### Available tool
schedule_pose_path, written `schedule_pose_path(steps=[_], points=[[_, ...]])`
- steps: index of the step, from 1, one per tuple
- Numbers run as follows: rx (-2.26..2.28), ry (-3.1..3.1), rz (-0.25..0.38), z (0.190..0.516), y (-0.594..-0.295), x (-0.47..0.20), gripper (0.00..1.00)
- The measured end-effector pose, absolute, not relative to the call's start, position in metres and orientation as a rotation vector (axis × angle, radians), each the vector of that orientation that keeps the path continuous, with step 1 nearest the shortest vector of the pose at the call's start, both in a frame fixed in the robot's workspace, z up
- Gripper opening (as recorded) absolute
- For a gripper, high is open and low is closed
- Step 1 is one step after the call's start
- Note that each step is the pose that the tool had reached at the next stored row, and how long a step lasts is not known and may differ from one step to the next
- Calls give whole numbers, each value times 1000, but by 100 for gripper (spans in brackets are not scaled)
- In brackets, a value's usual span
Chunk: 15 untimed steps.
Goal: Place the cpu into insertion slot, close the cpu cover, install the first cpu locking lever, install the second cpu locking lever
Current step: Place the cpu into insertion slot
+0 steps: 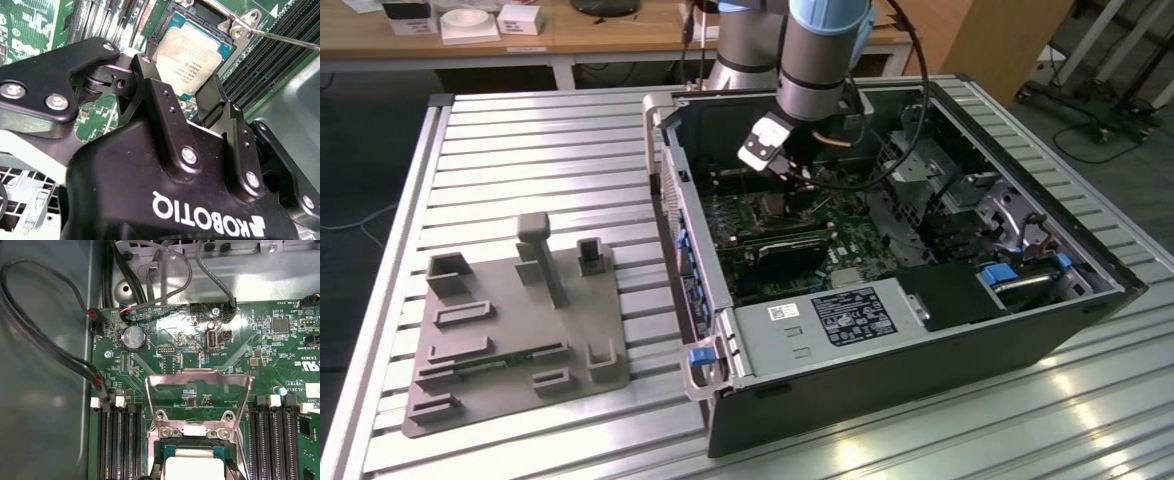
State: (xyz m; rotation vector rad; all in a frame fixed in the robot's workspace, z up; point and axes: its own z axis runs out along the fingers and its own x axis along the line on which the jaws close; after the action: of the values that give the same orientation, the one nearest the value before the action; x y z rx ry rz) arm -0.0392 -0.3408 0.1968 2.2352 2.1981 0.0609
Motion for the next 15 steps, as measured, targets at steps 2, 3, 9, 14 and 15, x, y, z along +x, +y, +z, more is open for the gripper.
schedule_pose_path(steps=[2, 3, 9, 14, 15], points=[[2235, 2198, 61, 195, -341, -39, 54], [2236, 2199, 60, 193, -341, -39, 54], [2235, 2198, 57, 190, -341, -39, 54], [2235, 2198, 57, 190, -341, -39, 54], [2235, 2198, 57, 190, -341, -39, 54]])
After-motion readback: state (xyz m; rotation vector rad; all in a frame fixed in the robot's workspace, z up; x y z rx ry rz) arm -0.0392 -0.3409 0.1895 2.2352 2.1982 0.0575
